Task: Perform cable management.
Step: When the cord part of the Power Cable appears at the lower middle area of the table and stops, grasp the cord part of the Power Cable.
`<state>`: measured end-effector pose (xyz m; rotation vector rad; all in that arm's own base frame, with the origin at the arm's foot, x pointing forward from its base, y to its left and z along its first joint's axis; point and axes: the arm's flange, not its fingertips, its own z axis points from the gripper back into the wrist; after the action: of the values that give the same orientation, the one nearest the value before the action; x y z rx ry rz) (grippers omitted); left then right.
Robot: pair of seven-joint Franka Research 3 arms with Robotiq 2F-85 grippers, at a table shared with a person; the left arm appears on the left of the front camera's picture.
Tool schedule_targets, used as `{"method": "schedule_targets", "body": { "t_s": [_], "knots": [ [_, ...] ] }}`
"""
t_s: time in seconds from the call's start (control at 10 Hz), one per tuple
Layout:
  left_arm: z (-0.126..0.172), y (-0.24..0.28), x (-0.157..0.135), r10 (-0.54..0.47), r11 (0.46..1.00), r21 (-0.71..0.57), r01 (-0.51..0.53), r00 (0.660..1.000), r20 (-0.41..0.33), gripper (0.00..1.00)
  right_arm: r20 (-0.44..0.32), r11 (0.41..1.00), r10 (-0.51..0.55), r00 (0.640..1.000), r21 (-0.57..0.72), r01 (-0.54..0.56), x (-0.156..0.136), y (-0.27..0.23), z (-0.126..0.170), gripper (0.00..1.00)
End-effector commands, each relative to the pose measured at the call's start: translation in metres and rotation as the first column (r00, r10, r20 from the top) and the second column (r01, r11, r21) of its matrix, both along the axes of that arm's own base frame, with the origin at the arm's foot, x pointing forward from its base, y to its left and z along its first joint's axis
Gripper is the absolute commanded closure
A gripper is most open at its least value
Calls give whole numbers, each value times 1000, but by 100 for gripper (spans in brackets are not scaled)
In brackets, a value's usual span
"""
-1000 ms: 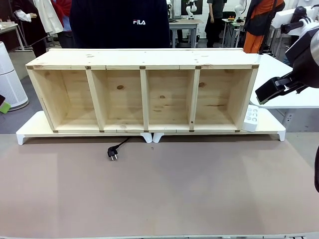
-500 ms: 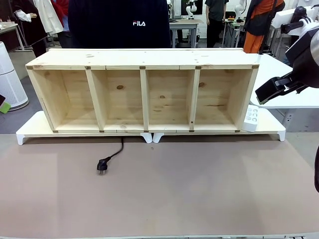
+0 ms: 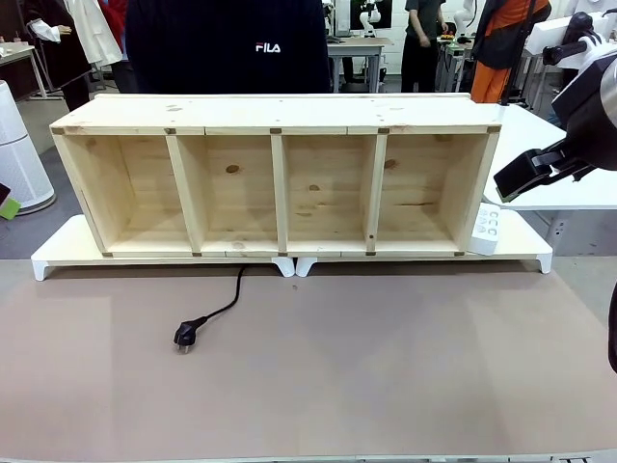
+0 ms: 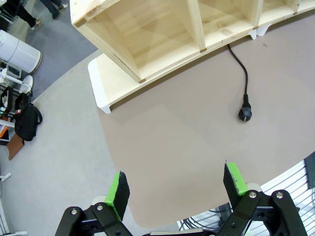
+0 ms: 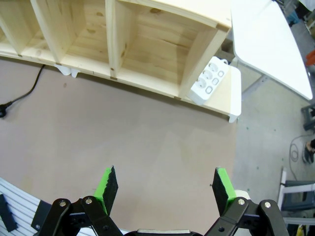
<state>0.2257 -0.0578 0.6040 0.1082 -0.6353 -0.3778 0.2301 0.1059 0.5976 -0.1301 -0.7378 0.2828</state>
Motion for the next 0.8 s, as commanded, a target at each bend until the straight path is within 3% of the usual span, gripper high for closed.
{"method": "schedule_targets", "body": {
  "t_s": [0.0, 0.7],
  "knots": [
    [0, 0, -1, 0, 1000, 0, 0, 1000, 2, 0, -3, 1000, 0, 1000, 1, 0, 1, 0, -1, 0],
    [0, 0, -1, 0, 1000, 0, 0, 1000, 2, 0, -3, 1000, 0, 1000, 1, 0, 1, 0, -1, 0]
  ]
}}
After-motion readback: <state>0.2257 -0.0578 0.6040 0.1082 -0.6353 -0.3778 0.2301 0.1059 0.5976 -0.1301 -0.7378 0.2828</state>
